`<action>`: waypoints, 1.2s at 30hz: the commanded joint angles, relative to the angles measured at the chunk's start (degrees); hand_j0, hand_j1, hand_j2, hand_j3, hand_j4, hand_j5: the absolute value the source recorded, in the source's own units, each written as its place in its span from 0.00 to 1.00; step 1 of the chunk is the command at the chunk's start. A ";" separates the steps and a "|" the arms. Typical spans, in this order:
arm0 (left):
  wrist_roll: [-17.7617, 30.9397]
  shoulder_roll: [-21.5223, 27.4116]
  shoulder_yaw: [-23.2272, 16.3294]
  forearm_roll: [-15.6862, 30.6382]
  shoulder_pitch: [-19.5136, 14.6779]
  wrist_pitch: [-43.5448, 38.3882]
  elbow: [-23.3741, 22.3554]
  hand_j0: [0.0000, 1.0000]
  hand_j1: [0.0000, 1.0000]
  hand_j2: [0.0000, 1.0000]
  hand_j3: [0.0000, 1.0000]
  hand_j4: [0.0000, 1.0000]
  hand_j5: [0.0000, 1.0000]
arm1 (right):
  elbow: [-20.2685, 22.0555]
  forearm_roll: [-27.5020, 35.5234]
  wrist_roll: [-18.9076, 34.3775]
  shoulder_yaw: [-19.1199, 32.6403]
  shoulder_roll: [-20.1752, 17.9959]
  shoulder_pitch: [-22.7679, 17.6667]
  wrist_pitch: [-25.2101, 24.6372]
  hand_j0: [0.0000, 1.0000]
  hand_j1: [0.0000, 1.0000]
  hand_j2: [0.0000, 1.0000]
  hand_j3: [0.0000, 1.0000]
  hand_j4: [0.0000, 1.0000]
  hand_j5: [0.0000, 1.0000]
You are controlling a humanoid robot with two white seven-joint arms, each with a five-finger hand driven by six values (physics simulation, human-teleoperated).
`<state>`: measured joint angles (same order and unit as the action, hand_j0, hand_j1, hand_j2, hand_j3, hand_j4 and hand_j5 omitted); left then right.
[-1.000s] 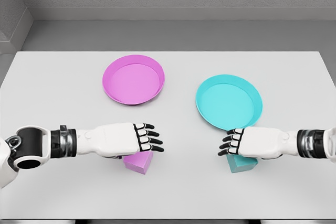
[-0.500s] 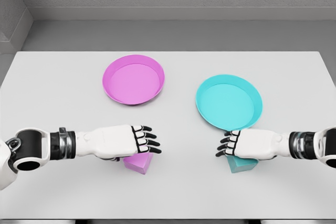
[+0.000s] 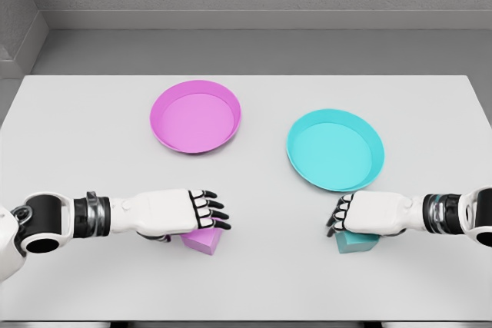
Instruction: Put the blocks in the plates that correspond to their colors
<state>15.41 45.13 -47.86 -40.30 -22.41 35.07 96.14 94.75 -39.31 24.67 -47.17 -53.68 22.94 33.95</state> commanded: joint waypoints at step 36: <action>0.06 -3.91 -1.45 -1.36 -0.62 -0.07 -4.21 0.94 0.94 0.94 0.94 0.94 0.94 | 0.26 -0.15 1.00 5.86 0.68 1.49 1.05 0.60 0.60 0.60 0.60 0.60 0.60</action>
<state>15.46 41.33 -49.32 -41.96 -22.94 35.07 92.01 95.04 -39.83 25.71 -41.99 -53.38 24.43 35.11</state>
